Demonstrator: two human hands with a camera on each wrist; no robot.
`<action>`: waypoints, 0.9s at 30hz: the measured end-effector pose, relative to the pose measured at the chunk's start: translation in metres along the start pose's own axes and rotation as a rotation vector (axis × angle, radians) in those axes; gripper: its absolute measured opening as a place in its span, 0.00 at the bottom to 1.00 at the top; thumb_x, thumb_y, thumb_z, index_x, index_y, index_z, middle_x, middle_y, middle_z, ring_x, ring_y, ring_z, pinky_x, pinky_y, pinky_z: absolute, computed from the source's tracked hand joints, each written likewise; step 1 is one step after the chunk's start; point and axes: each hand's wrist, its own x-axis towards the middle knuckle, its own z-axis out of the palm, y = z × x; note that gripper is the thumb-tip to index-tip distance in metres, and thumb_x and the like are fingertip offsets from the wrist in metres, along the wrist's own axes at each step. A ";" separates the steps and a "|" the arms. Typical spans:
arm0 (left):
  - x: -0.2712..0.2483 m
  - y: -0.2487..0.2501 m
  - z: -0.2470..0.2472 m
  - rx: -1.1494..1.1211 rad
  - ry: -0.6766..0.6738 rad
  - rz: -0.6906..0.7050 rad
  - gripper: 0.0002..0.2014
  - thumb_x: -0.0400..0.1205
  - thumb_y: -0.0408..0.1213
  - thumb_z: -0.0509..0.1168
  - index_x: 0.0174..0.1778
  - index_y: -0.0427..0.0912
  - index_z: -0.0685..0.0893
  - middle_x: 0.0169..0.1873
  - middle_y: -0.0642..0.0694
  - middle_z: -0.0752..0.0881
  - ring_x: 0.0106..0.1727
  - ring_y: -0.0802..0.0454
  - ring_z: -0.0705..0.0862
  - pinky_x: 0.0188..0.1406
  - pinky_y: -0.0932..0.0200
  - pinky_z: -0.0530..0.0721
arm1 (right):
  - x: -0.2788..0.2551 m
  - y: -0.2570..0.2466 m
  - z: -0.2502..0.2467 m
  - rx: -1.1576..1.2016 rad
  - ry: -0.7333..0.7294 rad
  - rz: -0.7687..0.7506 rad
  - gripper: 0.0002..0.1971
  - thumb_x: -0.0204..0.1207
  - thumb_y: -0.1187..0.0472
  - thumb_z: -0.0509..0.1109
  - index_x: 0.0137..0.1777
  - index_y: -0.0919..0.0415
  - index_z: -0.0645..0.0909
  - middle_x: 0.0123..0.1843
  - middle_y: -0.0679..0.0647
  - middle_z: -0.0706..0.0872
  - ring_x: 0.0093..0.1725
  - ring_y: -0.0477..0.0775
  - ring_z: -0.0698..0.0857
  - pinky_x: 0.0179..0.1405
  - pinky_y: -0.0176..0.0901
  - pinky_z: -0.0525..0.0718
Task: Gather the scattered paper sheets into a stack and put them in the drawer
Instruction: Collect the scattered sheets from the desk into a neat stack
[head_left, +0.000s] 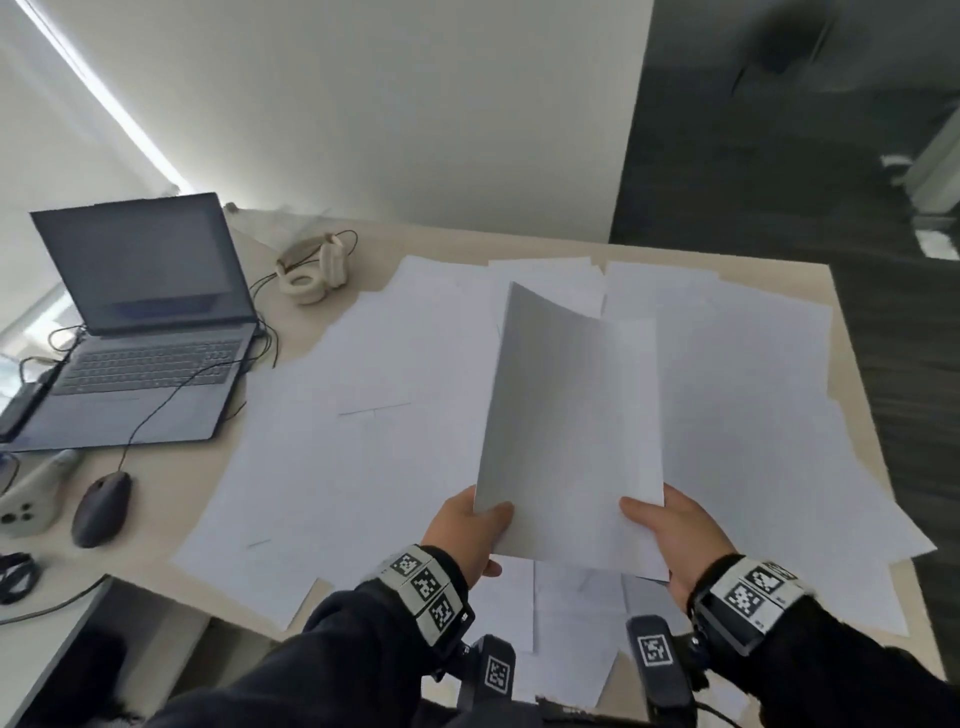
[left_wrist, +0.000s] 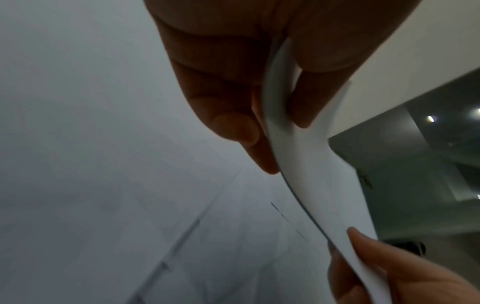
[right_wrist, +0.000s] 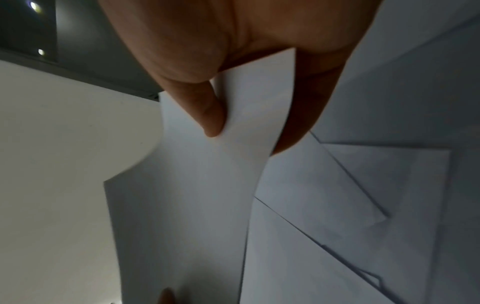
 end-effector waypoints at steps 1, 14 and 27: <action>0.008 -0.002 -0.009 0.031 -0.016 0.016 0.08 0.84 0.41 0.62 0.57 0.53 0.82 0.49 0.52 0.89 0.47 0.49 0.89 0.32 0.59 0.86 | 0.008 -0.001 0.007 -0.030 0.022 -0.009 0.09 0.79 0.68 0.70 0.51 0.53 0.86 0.50 0.54 0.92 0.52 0.58 0.89 0.59 0.55 0.84; 0.169 -0.016 -0.196 0.462 0.198 0.114 0.16 0.82 0.42 0.66 0.67 0.53 0.81 0.66 0.52 0.80 0.64 0.54 0.80 0.62 0.60 0.74 | 0.069 -0.007 0.043 -0.293 0.596 -0.045 0.06 0.81 0.61 0.67 0.54 0.60 0.81 0.46 0.56 0.85 0.47 0.60 0.82 0.51 0.47 0.77; 0.244 -0.011 -0.215 1.121 0.013 0.115 0.54 0.70 0.65 0.70 0.84 0.63 0.41 0.86 0.57 0.46 0.86 0.48 0.47 0.81 0.41 0.57 | 0.093 -0.006 0.071 -0.296 0.563 0.024 0.06 0.80 0.61 0.68 0.54 0.57 0.82 0.48 0.52 0.87 0.49 0.59 0.85 0.57 0.51 0.80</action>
